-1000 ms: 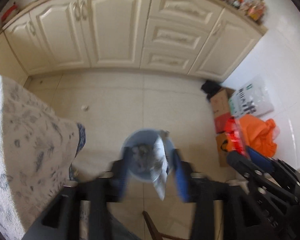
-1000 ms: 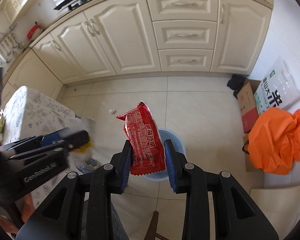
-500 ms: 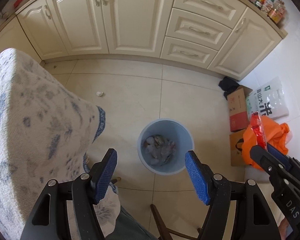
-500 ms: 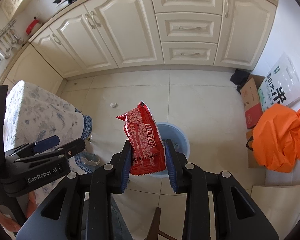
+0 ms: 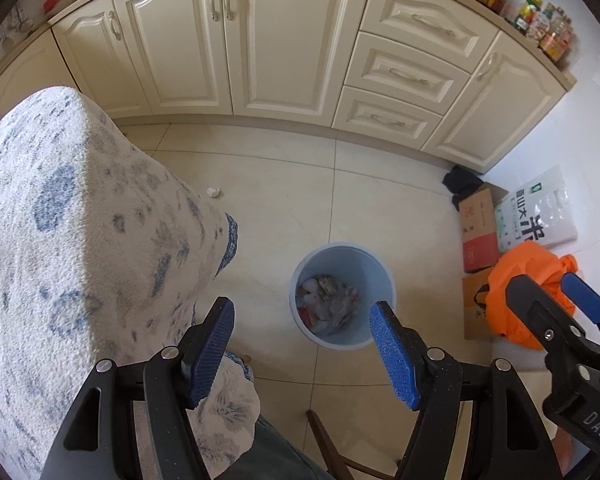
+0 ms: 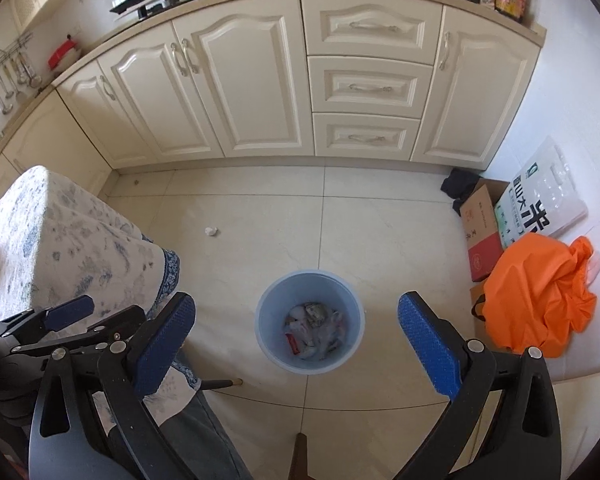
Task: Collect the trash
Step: 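Move both empty grippers back over the table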
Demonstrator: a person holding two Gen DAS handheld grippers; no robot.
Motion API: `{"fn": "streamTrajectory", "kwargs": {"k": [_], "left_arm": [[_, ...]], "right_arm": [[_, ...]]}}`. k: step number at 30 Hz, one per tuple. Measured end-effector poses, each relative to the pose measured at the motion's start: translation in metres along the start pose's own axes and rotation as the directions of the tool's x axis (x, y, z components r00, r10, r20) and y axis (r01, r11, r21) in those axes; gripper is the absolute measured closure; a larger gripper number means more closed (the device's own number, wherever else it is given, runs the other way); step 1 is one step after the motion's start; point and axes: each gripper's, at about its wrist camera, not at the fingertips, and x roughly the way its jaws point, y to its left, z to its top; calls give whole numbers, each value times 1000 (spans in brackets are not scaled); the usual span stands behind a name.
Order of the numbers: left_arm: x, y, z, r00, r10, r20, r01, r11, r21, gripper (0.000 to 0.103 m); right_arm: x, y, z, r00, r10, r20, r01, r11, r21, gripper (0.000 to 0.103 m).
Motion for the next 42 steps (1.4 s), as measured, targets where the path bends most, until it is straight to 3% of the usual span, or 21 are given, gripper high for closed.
{"fn": "streamTrajectory", "kwargs": {"k": [15, 26, 35, 42], "left_arm": [[-91, 30, -55, 991, -20, 136, 23, 1000, -19, 37], [-179, 91, -130, 965, 64, 256, -24, 988, -156, 34], [-231, 162, -198, 945, 183, 272, -76, 930, -360, 32], [-262, 220, -242, 932, 266, 248, -106, 851, -514, 32]], "right_arm": [[-65, 26, -9, 992, 32, 118, -26, 998, -54, 0], [-95, 98, -20, 978, 147, 146, -115, 972, -203, 0], [-105, 188, -37, 957, 266, 115, -206, 905, -373, 0], [-98, 278, -55, 923, 386, -15, -332, 774, -540, 1]]}}
